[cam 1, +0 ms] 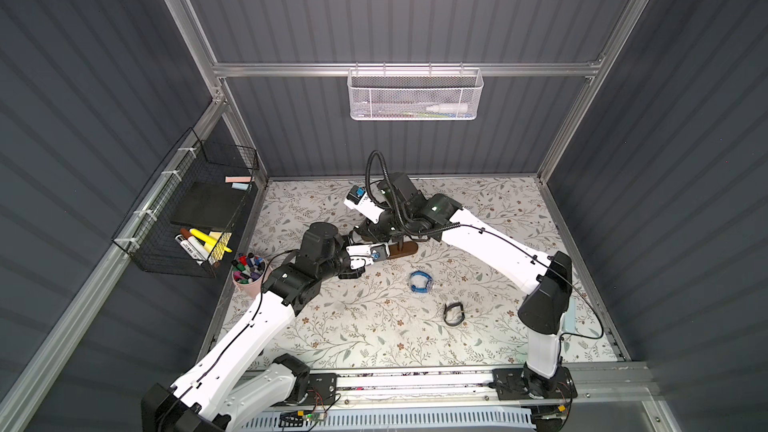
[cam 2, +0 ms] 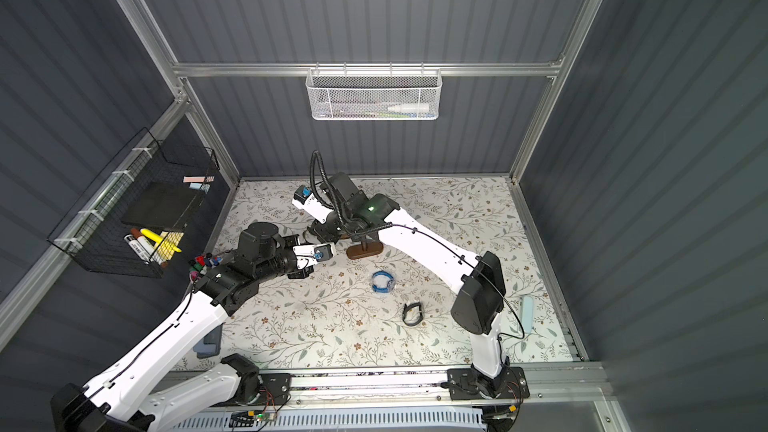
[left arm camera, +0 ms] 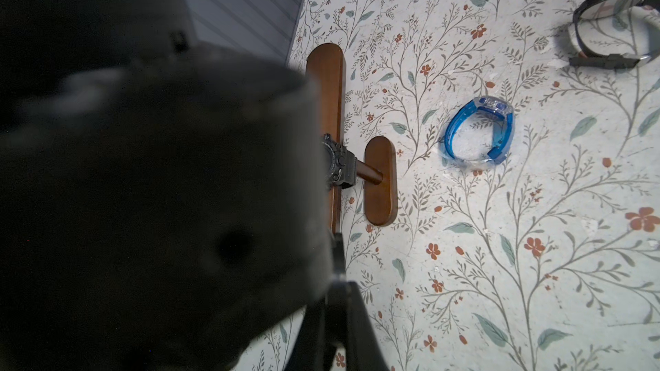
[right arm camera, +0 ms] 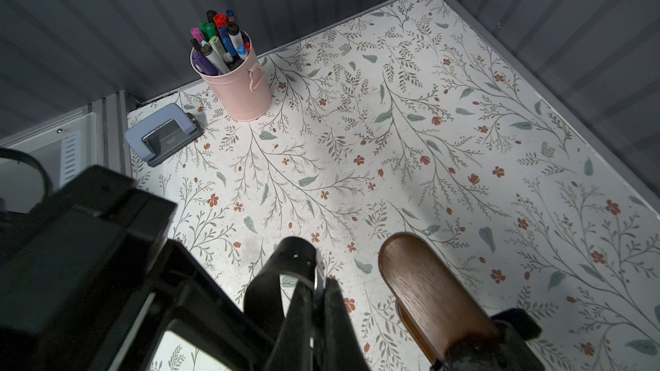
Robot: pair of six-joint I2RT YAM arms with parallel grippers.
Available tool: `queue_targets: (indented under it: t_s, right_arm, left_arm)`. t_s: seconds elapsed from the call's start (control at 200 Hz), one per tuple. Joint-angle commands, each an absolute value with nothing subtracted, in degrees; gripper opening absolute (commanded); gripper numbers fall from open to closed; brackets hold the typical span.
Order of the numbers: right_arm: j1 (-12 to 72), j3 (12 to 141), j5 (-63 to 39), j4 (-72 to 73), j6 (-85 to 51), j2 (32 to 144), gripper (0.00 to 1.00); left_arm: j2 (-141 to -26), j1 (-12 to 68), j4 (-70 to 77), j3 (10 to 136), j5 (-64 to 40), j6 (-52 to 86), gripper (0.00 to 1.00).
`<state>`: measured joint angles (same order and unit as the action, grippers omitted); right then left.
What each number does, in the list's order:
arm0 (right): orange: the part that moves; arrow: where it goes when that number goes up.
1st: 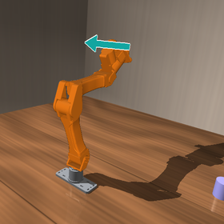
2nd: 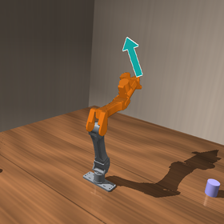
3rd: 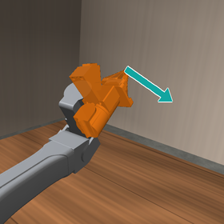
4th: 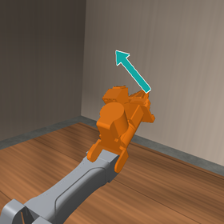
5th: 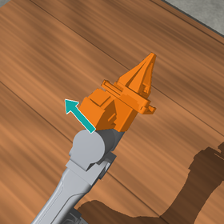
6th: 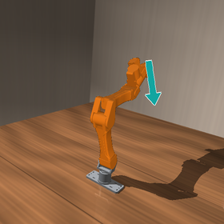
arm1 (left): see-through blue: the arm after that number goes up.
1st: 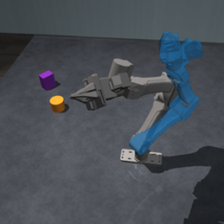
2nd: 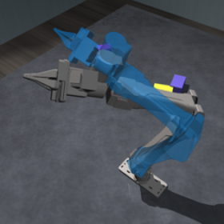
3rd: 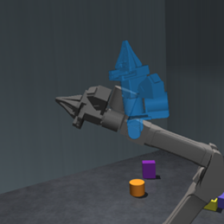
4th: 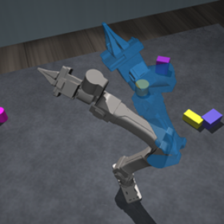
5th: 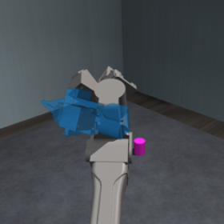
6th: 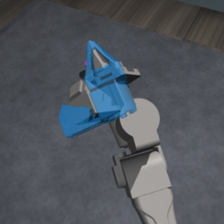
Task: Place watch on stand
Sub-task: Pick up the watch at the center of the board.
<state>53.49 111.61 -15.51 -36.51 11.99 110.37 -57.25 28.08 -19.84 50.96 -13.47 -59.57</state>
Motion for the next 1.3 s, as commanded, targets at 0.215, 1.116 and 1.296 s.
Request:
queue_targets:
  t_s: [0.215,1.116,1.296]
  right_arm:
    - [52.76,110.14,-9.13,-34.67,9.15,107.47,0.64]
    - [45.4,60.97,-10.35,14.91,10.12,78.43,0.7]
    - [45.45,56.76,-12.71,27.04,5.94,77.72,0.64]
  left_arm:
    - [-57.26,27.86,-20.66,53.49,-13.97,-46.39,0.0]
    - [-67.07,16.71,-22.77,71.43,-49.15,16.82,0.0]
    - [-66.09,16.35,-5.93,67.1,-57.81,33.31,0.0]
